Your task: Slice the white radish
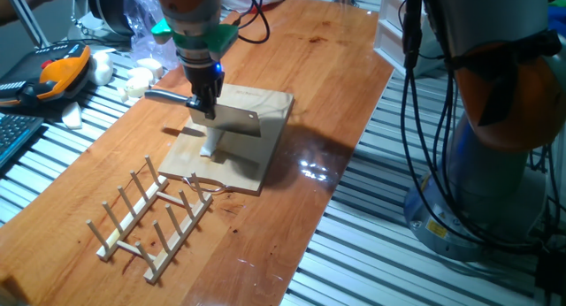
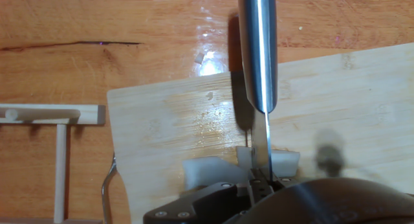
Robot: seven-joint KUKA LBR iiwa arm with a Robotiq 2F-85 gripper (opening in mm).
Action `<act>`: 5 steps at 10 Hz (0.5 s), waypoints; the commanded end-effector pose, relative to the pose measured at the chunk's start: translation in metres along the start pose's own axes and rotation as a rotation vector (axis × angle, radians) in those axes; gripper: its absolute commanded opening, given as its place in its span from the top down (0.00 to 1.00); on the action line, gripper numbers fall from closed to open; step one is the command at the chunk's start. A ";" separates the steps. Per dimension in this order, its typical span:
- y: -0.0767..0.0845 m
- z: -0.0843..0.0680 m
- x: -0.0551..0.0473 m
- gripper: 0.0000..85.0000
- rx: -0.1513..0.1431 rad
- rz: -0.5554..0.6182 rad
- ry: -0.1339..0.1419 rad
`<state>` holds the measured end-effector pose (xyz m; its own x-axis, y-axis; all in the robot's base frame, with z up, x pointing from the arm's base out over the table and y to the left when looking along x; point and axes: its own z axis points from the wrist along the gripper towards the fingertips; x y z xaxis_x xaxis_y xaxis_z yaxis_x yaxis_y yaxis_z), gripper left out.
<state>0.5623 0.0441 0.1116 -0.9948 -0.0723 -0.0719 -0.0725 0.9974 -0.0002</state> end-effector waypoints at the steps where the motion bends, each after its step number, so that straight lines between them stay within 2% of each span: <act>1: 0.000 -0.001 0.000 1.00 -0.001 0.000 -0.001; 5: -0.001 0.003 0.000 1.00 -0.002 0.002 -0.007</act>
<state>0.5628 0.0436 0.1088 -0.9942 -0.0710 -0.0804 -0.0714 0.9974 0.0024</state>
